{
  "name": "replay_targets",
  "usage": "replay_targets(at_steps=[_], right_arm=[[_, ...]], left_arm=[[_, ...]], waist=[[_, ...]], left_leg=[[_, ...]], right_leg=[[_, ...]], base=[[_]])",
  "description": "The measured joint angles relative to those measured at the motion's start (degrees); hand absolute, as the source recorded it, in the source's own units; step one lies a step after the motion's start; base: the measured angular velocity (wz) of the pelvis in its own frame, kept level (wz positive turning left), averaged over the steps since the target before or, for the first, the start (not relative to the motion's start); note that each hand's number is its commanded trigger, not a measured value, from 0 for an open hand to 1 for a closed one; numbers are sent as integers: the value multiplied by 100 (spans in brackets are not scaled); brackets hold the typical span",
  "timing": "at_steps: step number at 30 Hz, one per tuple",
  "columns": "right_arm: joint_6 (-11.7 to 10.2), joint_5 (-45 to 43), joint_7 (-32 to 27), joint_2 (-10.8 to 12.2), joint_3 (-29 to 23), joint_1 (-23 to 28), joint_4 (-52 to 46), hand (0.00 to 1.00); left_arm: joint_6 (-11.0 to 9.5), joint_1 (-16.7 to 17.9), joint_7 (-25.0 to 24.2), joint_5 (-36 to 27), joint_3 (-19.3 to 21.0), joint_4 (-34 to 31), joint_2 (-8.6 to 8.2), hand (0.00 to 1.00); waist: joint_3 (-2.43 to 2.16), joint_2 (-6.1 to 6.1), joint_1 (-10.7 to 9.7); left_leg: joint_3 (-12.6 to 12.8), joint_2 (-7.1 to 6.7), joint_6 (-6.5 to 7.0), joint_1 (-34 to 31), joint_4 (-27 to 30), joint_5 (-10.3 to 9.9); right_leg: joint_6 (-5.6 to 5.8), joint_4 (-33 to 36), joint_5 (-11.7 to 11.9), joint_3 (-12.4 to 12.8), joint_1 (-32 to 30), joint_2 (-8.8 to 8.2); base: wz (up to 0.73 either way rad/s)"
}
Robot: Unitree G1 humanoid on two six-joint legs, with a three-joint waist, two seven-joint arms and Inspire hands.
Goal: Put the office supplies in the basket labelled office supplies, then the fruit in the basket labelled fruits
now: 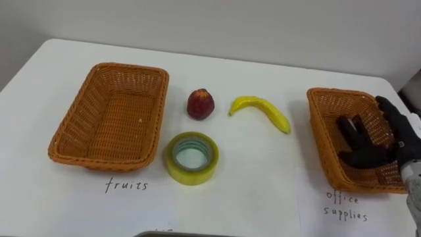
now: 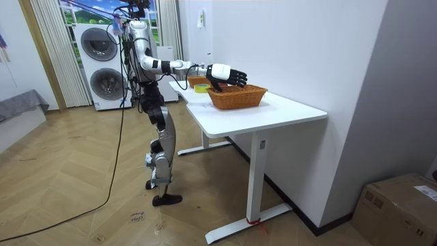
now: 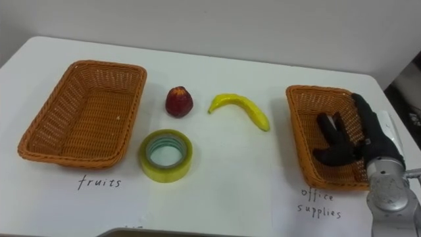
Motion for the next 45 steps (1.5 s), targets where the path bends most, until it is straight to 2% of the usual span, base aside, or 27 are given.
replay_targets(at_steps=[8, 15, 20, 25, 29, 40, 43, 45], right_arm=[[1, 128, 0, 0, 0, -3, -11, 0], [0, 0, -81, 0, 0, -7, -949, 0], [-7, 51, -112, 0, 0, -83, -1195, 0], [5, 52, -180, 0, -10, -221, -1477, 0], [7, 69, -229, 0, -15, -479, -1739, 0], [5, 562, -350, -39, 168, -1052, -1869, 0], [5, 835, -343, -61, 353, -1229, -1881, 0], [6, 939, -314, -58, 584, -1383, -1878, 0]], left_arm=[[0, -64, -59, -16, -4, 12, -6, 0], [-4, -69, -58, -4, -16, 15, -14, 0], [-7, -73, -74, -10, -24, 15, -18, 0], [-6, -128, -85, -10, -5, -3, -25, 0], [-5, -142, -98, -10, -8, -119, -33, 0], [-13, -132, -85, -7, -25, -257, -61, 0], [-13, -166, -84, -10, -26, -277, -54, 0], [-15, -183, -89, -13, -53, -284, -62, 0]], waist=[[-1, 1, 14], [-7, -15, 14], [3, -66, 14], [-7, -56, 21], [-31, -51, 12], [-7, -55, 77], [-16, -78, 188], [-6, -72, 259]], left_leg=[[29, 4, 0, 68, -28, 0], [74, 6, 0, 73, -48, 0], [88, 4, 1, 82, -69, 0], [118, 3, 7, -3, -63, 3], [110, 7, 7, -13, -65, 5], [78, 4, 9, -24, -46, 6], [51, 9, 6, -29, -36, 8], [25, 5, 5, -43, -28, 9]], right_leg=[[0, 6, 0, 68, 35, 9], [2, 19, 6, 132, 5, 22], [5, 9, 7, 138, 4, 22], [10, 28, 15, 137, -90, 17], [9, 18, 16, 133, -87, 21], [10, 25, 17, 54, -73, 1], [7, 23, 19, -1, -65, 0], [6, 9, 20, -18, -57, 0]], base=[[-1], [-4], [-1], [-3], [2], [1], [5], [7]])
